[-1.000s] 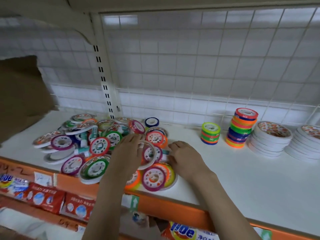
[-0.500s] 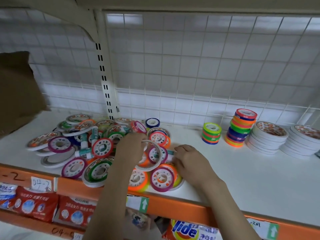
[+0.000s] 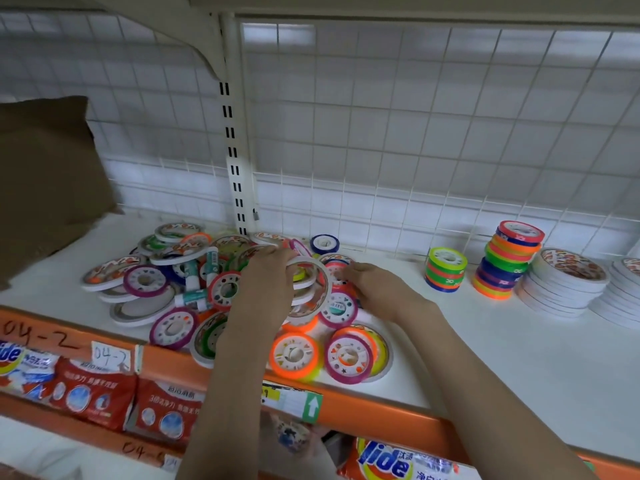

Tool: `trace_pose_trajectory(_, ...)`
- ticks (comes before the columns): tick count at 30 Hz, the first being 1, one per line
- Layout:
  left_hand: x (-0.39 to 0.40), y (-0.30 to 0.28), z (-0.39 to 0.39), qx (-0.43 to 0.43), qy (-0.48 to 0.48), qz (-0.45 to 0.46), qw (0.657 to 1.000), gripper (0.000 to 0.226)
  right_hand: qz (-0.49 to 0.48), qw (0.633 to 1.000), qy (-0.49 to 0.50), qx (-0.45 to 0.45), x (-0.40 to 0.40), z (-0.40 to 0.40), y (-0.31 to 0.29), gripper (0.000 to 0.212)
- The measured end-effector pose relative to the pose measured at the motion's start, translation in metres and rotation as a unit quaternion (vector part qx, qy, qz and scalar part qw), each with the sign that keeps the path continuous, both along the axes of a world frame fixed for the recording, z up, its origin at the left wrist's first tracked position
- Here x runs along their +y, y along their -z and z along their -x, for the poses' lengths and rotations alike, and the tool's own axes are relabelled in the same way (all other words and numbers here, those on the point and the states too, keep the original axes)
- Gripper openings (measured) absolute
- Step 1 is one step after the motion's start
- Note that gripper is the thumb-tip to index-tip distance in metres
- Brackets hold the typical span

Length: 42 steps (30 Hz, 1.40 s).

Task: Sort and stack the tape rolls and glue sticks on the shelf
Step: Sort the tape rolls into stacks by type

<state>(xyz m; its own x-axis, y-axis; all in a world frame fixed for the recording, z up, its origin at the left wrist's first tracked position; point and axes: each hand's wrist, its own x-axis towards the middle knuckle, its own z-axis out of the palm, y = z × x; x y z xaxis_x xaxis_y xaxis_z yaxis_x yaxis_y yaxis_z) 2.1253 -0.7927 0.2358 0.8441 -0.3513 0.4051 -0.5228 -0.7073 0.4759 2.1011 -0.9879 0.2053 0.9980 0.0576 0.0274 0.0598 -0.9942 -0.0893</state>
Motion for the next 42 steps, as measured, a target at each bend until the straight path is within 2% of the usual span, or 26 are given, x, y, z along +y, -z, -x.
trace_pose_trajectory(6,0.004,-0.006,0.008,-0.039,-0.003,0.021,0.999,0.021,0.003,1.0,-0.023,-0.007,-0.007,-0.005,0.0,0.036)
trace_pose_trajectory(10,-0.005,-0.012,0.017,-0.058,0.007,0.055,0.997,0.019,0.002,1.0,0.008,-0.029,-0.011,0.003,-0.002,0.031)
trace_pose_trajectory(14,-0.023,-0.011,0.02,-0.057,0.03,0.07,0.996,0.015,-0.014,0.994,0.055,-0.092,-0.025,0.023,0.0,0.021)
trace_pose_trajectory(18,-0.047,-0.007,0.029,-0.038,0.047,0.048,0.997,0.019,-0.052,0.992,0.062,-0.102,-0.039,0.051,0.005,0.018)
trace_pose_trajectory(25,-0.067,-0.004,0.035,0.003,0.059,0.048,0.997,0.026,-0.085,0.993,0.014,-0.085,-0.046,0.066,0.018,0.026)
trace_pose_trajectory(32,-0.067,-0.001,0.029,0.038,0.049,-0.006,0.998,0.026,-0.091,0.994,-0.011,-0.067,-0.047,0.066,0.021,0.035)
trace_pose_trajectory(37,-0.073,-0.006,0.033,0.061,0.052,0.013,0.997,0.027,-0.092,0.986,0.029,-0.133,-0.06,0.066,0.007,0.033)
trace_pose_trajectory(39,-0.076,-0.009,0.034,0.05,0.06,0.027,0.997,0.027,-0.081,0.98,0.055,-0.171,-0.07,0.066,-0.005,0.033)
trace_pose_trajectory(42,-0.082,-0.011,0.033,0.018,0.075,0.042,0.996,0.028,-0.062,0.976,0.109,-0.179,-0.095,0.064,-0.019,0.034)
